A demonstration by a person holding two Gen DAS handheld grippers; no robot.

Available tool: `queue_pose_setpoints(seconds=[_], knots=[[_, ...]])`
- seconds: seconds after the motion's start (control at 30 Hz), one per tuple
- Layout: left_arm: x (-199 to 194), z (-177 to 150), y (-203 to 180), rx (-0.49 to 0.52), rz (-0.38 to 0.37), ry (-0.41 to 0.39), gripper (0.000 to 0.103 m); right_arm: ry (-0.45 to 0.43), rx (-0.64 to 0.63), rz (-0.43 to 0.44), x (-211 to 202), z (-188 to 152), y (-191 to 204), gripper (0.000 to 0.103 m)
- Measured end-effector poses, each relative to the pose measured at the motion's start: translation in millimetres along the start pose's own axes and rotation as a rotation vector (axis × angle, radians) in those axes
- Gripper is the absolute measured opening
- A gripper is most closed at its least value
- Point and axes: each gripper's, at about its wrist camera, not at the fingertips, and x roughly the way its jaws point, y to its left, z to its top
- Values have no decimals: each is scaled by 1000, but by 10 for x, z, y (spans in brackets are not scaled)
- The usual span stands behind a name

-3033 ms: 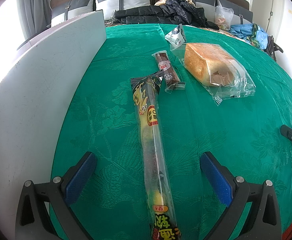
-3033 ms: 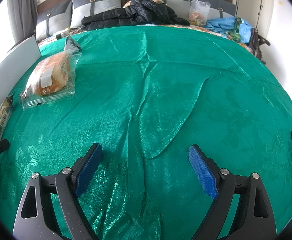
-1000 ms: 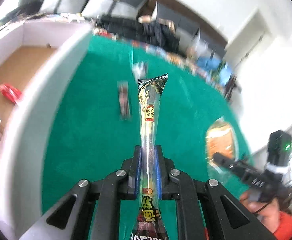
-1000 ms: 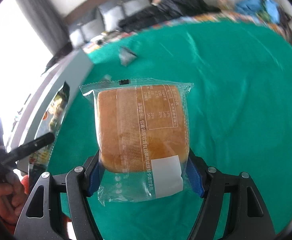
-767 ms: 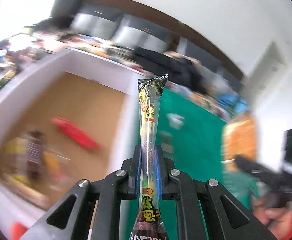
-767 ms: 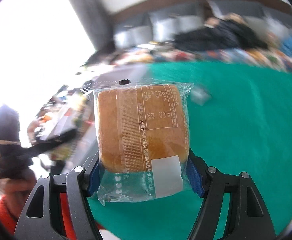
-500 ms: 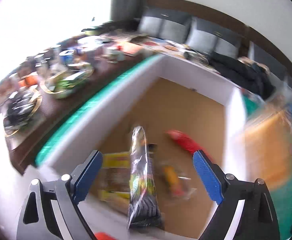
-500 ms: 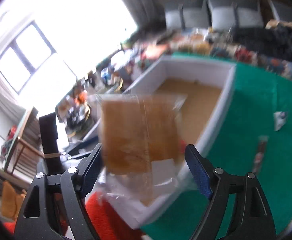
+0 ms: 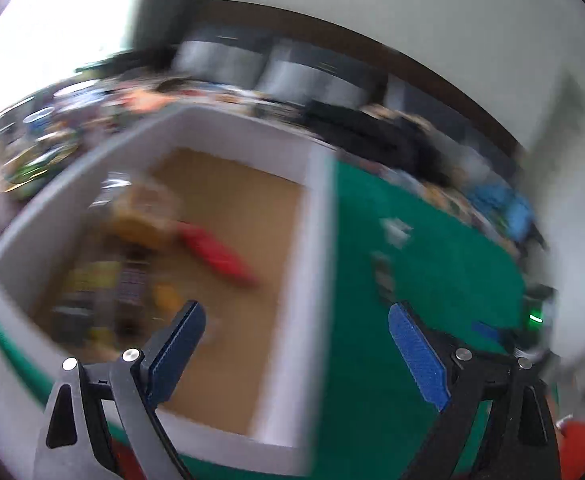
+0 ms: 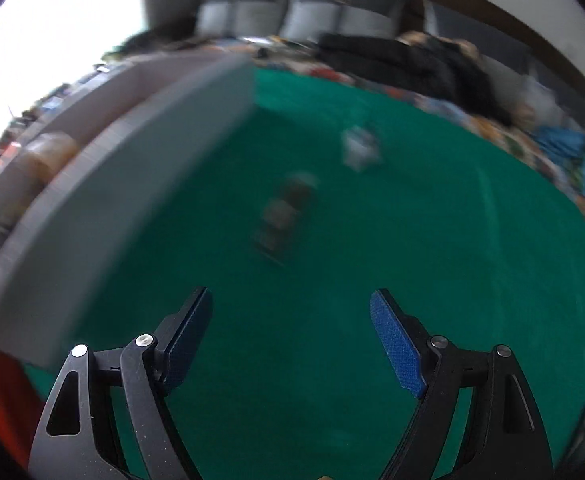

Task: Organize snacks
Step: 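Return both tools over the remaining snacks on the bed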

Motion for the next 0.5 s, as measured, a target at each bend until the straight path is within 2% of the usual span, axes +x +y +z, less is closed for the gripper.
queue_pose_setpoints(seconds=[0.1, 0.17, 0.3, 0.4, 0.5], knots=[[338, -190, -565, 115, -98, 96, 98, 3, 95, -86, 36, -410, -542, 84], [667, -358, -849, 177, -112, 172, 98, -6, 130, -126, -17, -577, -780, 84], [1243, -577, -1056, 243, -38, 260, 98, 20, 177, -198, 46, -762, -1175, 84], [1536, -655, -1071, 272, 28, 268, 98, 36, 217, -211, 120, -839, -1346, 84], [1700, -738, -1079, 299, 75, 265, 98, -3, 277, -174, 123, -934, -1464, 88]])
